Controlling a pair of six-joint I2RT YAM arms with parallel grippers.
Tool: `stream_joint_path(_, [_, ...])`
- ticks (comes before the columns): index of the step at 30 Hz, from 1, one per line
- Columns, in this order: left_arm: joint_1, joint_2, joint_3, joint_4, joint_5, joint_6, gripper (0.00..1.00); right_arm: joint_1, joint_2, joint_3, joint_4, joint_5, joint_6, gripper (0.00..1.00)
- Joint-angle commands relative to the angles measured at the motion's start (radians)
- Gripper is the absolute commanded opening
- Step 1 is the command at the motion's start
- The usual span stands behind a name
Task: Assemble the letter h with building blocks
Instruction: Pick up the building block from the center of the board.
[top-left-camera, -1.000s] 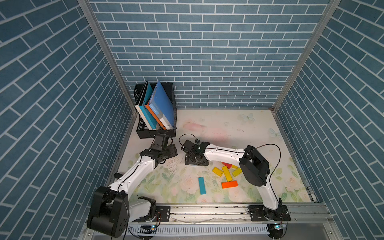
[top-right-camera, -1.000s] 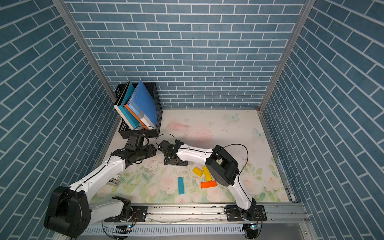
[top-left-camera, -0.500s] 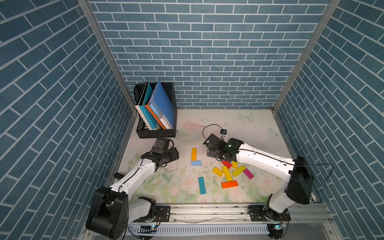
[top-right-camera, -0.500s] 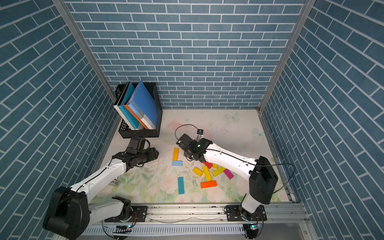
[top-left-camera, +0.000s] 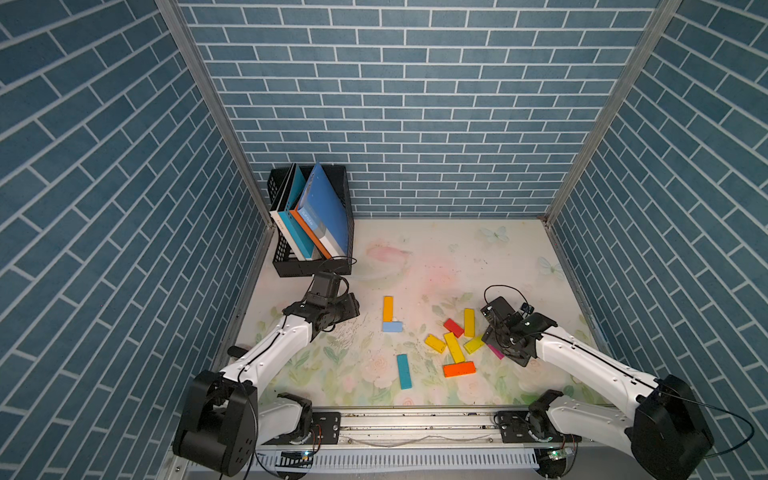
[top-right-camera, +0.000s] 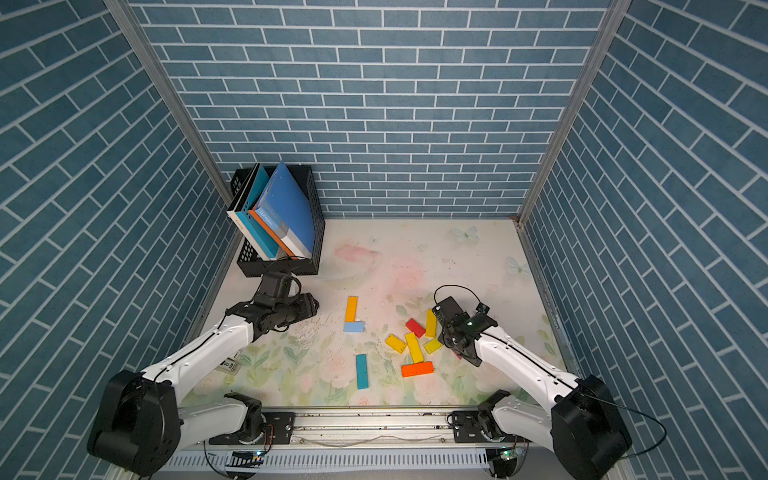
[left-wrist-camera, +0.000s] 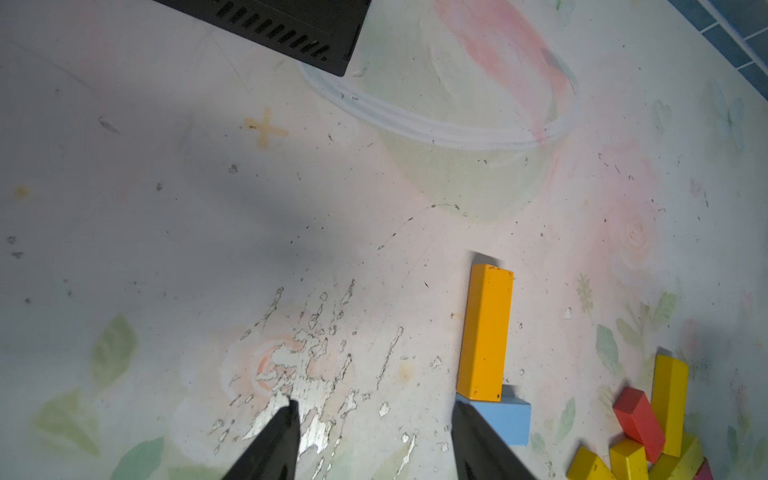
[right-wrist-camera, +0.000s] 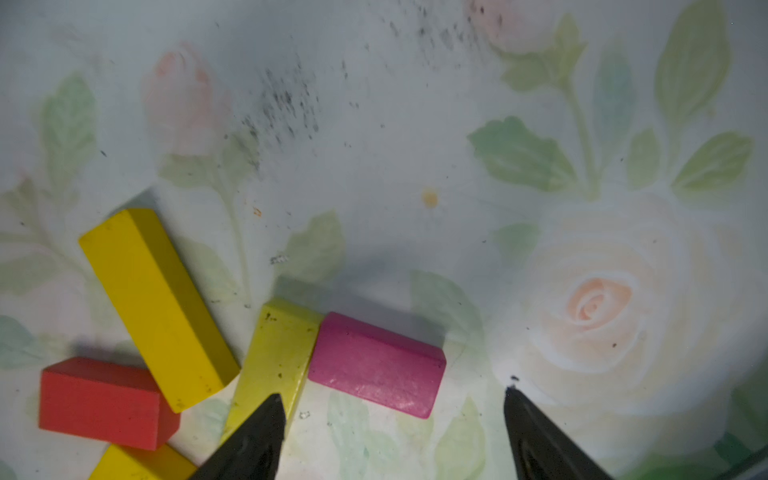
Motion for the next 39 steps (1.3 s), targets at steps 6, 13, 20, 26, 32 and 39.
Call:
stream_joint_path(6, [-0.005, 0.013, 0.024, -0.003, -0.002, 0.011, 0.63, -0.012, 0.078, -0.029, 0.089, -0.077, 0.01, 0.87])
stream_joint_path(13, [-0.005, 0.022, 0.023, -0.003, -0.003, 0.017, 0.64, -0.086, 0.113, -0.059, 0.143, -0.094, -0.03, 0.86])
stream_joint_path(20, [-0.005, 0.03, 0.032, -0.003, 0.0, 0.018, 0.63, -0.118, 0.103, -0.043, 0.113, -0.089, -0.047, 0.85])
stream_joint_path(26, [-0.004, 0.028, 0.036, -0.002, 0.004, 0.014, 0.63, -0.061, 0.033, -0.004, 0.008, -0.063, -0.015, 0.89])
stream_joint_path(32, [-0.005, 0.03, 0.04, -0.001, 0.004, 0.013, 0.63, 0.051, 0.052, 0.014, -0.041, -0.071, 0.045, 0.92])
stream_joint_path(39, [-0.005, 0.033, 0.035, -0.005, 0.0, 0.017, 0.63, 0.054, 0.091, -0.024, 0.018, -0.118, 0.027, 0.86])
